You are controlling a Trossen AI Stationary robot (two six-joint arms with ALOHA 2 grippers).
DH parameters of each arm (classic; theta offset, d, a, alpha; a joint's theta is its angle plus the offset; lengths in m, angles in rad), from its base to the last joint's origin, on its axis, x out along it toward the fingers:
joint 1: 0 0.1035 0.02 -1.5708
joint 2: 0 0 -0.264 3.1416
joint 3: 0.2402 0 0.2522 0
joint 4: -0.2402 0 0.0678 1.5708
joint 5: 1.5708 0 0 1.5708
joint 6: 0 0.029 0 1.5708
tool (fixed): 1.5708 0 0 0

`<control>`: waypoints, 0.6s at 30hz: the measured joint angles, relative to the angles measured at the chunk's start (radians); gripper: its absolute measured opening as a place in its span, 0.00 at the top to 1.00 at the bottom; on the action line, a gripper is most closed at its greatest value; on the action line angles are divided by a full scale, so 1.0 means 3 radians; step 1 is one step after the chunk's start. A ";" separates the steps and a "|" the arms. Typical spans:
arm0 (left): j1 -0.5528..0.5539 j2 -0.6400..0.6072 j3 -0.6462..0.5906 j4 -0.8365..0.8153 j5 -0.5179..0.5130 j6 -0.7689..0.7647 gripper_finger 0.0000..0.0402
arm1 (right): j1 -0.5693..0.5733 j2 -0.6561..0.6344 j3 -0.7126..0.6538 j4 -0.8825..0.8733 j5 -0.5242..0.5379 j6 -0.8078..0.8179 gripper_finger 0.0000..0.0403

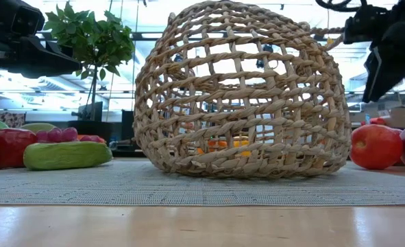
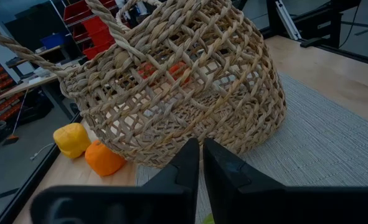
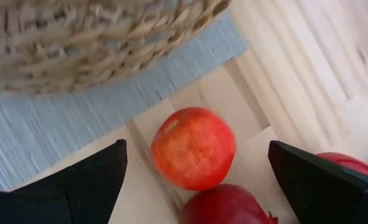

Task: Build produce basket
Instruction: Put the red apple into the brown basket

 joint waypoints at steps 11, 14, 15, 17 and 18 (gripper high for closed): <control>0.0000 0.0000 0.0000 0.0000 0.0000 0.0000 0.91 | -0.0025 -0.0002 -0.0079 0.0010 0.0063 0.0300 0.02; -0.0001 0.0001 0.0000 0.0000 0.0000 0.0000 0.92 | -0.0024 -0.0005 -0.0225 0.0139 0.0062 0.0330 0.02; 0.0000 0.0000 0.0000 0.0000 -0.0001 0.0000 0.92 | -0.0023 -0.0004 -0.0290 0.0174 0.0062 0.0332 0.02; 0.0000 0.0000 0.0000 0.0000 0.0000 0.0000 0.92 | -0.0023 -0.0004 -0.0400 0.0252 0.0090 0.0345 0.02; -0.0001 0.0000 -0.0001 0.0000 -0.0001 -0.0001 0.93 | -0.0023 -0.0005 -0.0453 0.0326 0.0147 0.0364 0.02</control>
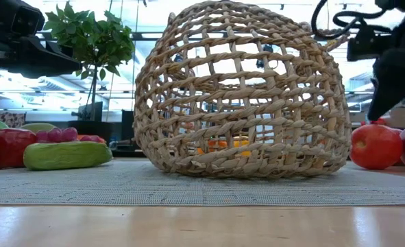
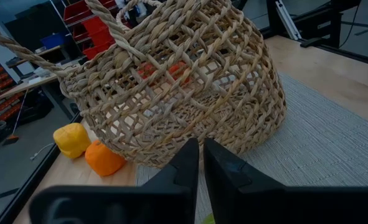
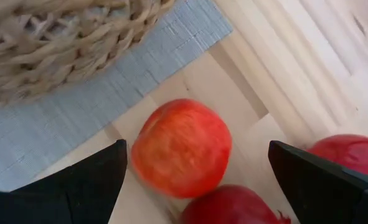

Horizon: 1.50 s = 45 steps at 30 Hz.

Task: Build produce basket
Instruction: Put the red apple into the brown basket

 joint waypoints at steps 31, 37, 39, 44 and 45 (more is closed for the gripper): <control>0.0001 0.0000 0.0001 0.0000 0.0001 0.0001 0.91 | -0.0146 -0.0004 -0.0621 0.0887 -0.0117 0.0010 0.19; 0.0000 0.0000 0.0001 0.0001 0.0001 0.0001 0.93 | -0.0146 -0.0003 -0.0275 0.0727 -0.0358 -0.0284 0.19; 0.0001 0.0001 0.0001 0.0001 0.0001 0.0001 0.93 | -0.0145 -0.0003 -0.0163 0.0687 -0.0479 -0.0374 0.19; 0.0000 0.0001 0.0001 0.0001 0.0000 0.0001 0.92 | -0.0101 -0.0003 0.0069 0.0692 -0.0899 -0.0633 0.19; 0.0001 0.0000 0.0001 0.0000 0.0000 0.0001 0.92 | -0.0093 -0.0003 0.0096 0.0711 -0.1044 -0.0663 0.19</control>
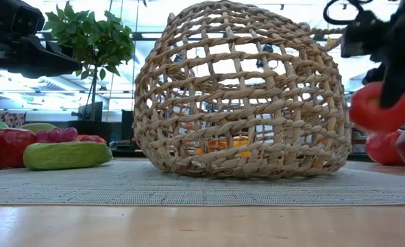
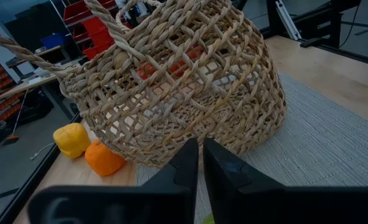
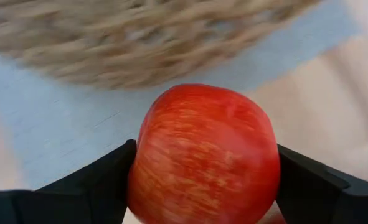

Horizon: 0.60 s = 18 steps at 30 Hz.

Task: Build produce basket
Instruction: Put the red apple into the brown basket

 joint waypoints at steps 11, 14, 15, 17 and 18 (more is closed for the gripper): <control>0.0000 0.0000 0.0000 0.0000 0.0000 0.0000 0.93 | 0.0092 0.0000 0.0159 0.0890 -0.0624 -0.0586 0.19; 0.0000 0.0000 0.0000 0.0001 0.0001 -0.0001 0.93 | 0.0092 0.0000 0.0238 0.1110 -0.0645 -0.0789 0.19; 0.0000 0.0000 0.0000 0.0001 0.0001 -0.0001 0.93 | 0.0092 0.0000 0.0276 0.1206 -0.0663 -0.0866 0.19; 0.0000 0.0000 -0.0001 0.0001 0.0001 0.0000 0.92 | 0.0092 0.0000 0.0362 0.1397 -0.0731 -0.1002 0.19; -0.0001 0.0000 -0.0001 0.0000 0.0000 -0.0001 0.92 | 0.0092 0.0000 0.0411 0.1475 -0.0752 -0.1081 0.19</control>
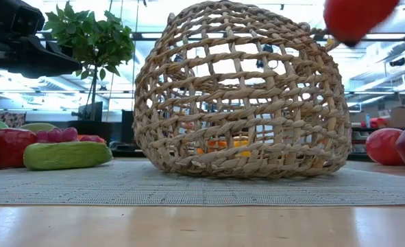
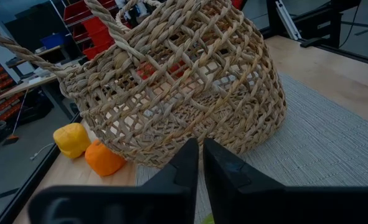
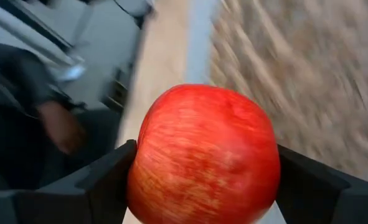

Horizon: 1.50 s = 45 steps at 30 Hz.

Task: Build produce basket
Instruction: Put the red apple into the brown basket

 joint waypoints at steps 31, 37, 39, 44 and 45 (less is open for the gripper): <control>0.0001 0.0000 0.0001 0.0000 0.0001 0.0001 0.93 | -0.0299 -0.0001 0.0879 0.1216 0.0663 -0.1699 0.19; 0.0001 0.0000 0.0001 0.0000 0.0001 0.0001 0.92 | -0.0319 -0.0001 0.0879 0.1387 0.0893 -0.1632 0.19; 0.0001 0.0000 0.0000 0.0001 0.0001 0.0000 0.92 | -0.0319 -0.0001 0.0879 0.1404 0.1161 -0.1630 0.19; 0.0001 0.0001 0.0001 0.0001 0.0001 0.0000 0.91 | -0.0305 0.0000 0.0879 0.1320 0.1625 -0.2076 0.19; 0.0001 0.0001 0.0001 0.0001 0.0001 0.0001 0.91 | -0.0304 0.0005 0.0879 0.1318 0.1666 -0.2248 0.19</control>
